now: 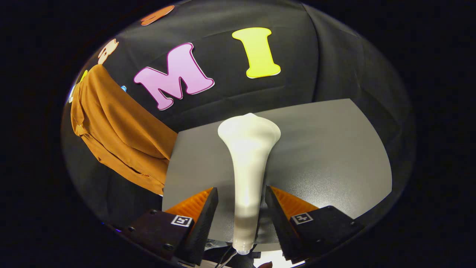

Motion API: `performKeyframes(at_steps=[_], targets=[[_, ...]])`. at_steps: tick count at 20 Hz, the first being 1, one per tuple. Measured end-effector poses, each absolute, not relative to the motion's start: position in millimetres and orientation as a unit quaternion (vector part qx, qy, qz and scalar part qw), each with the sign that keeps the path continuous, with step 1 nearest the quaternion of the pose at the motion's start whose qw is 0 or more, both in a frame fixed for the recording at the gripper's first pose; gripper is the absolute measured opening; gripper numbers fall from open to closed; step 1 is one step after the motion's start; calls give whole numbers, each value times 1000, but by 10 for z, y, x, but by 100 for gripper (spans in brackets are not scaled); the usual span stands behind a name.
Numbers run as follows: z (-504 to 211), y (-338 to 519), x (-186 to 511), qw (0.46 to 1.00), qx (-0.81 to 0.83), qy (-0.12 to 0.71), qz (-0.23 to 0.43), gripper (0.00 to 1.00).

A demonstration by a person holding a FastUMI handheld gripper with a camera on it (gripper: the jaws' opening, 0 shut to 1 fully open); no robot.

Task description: Iron the clothes twice with a garment steamer, once on the left side and once on the right side.

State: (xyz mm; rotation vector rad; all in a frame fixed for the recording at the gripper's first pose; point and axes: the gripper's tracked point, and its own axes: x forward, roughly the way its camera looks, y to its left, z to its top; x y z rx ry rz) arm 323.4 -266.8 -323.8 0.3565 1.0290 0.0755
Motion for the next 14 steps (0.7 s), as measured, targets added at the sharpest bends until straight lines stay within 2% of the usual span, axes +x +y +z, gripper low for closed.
performKeyframes(at_steps=[3, 7, 8, 9, 11, 12, 14], targets=[[-3452, -2619, 3149, 840, 154, 519, 39, 79], [-3513, -2606, 3153, 814, 194, 546, 38, 40], [-3543, -2579, 3146, 811, 203, 547, 45, 40], [-3506, -2592, 3170, 810, 211, 544, 54, 35], [-3493, -2570, 3163, 821, 214, 524, 75, 35], [-3417, -2606, 3186, 827, 217, 512, 81, 28], [-3340, -2625, 3170, 843, 207, 489, 86, 28]])
